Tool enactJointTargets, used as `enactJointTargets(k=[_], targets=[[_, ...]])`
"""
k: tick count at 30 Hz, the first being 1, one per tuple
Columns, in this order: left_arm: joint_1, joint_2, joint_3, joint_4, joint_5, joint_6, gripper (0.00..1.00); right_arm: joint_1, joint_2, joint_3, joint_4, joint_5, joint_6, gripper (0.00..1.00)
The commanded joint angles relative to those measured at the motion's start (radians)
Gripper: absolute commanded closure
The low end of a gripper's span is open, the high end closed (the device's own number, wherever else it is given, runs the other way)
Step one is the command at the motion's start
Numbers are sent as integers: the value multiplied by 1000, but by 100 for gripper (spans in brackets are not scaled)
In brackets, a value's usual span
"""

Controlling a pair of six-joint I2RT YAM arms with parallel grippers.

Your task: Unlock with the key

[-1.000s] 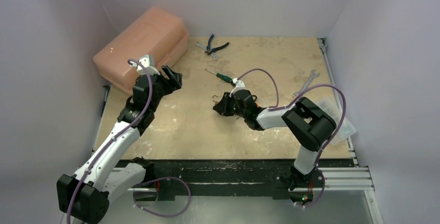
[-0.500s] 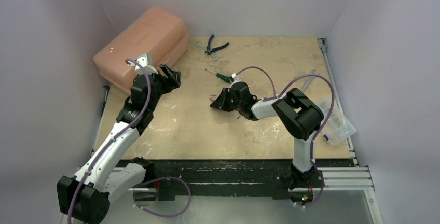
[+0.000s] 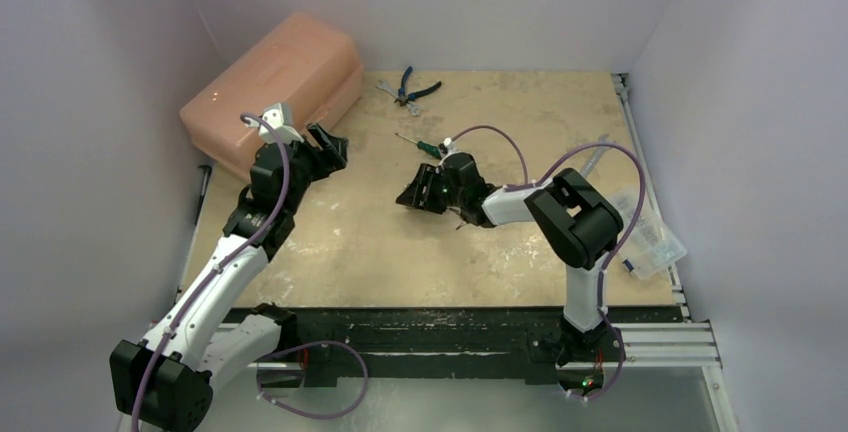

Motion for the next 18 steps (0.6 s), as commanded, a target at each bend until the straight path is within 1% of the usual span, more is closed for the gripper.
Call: enactJointTargets(k=[1, 6, 10, 15, 18], targets=[[9, -19, -4, 47, 11, 2, 30, -9, -4, 7, -131, 40, -9, 42], [13, -20, -5, 47, 18, 2, 30, -12, -27, 7, -182, 64, -22, 32], [15, -20, -5, 47, 19, 2, 30, -16, -49, 7, -218, 86, -42, 22], [17, -23, -6, 47, 21, 4, 30, -16, -56, 29, -277, 97, -79, 13], [17, -25, -7, 47, 21, 5, 30, -15, -59, 54, -335, 108, -107, 2]])
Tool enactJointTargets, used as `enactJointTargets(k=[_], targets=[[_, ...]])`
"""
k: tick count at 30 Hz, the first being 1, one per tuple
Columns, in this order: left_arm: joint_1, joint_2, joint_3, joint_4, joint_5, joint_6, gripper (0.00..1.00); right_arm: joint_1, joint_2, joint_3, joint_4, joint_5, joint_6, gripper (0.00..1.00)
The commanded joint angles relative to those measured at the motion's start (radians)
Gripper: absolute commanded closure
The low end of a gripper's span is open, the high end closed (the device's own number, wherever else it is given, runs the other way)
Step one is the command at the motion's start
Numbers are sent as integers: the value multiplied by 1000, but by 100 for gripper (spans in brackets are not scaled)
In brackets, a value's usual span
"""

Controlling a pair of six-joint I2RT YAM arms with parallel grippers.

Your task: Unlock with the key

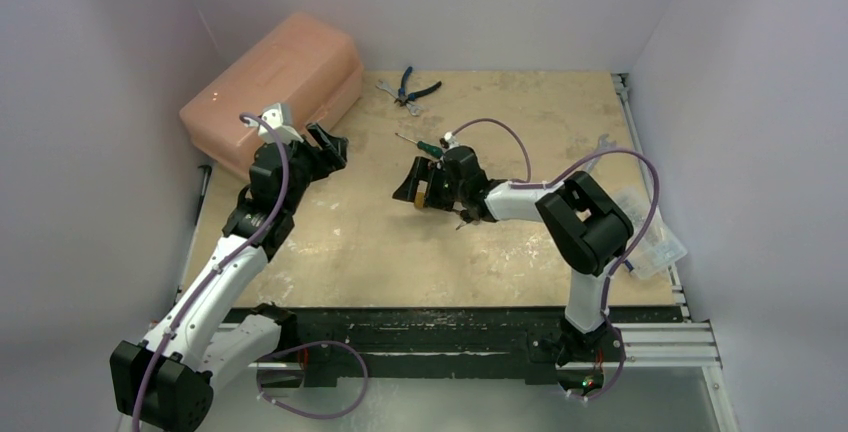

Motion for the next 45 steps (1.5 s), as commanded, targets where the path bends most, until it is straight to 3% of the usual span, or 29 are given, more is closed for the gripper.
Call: enactJointTargets(k=[1, 18, 28, 36, 45], targets=[[11, -24, -6, 47, 9, 6, 30, -10, 0, 23, -207, 81, -80, 1], [14, -27, -9, 47, 9, 5, 30, -20, -118, 62, -407, 285, -192, 1], [16, -33, -12, 60, 26, 27, 28, -19, -313, 123, -516, 384, -302, 1], [18, -46, -3, 48, 37, 36, 6, -20, -628, 134, -490, 438, -440, 1], [31, -60, 12, 28, 57, 33, 4, -20, -1081, -34, -344, 553, -488, 1]])
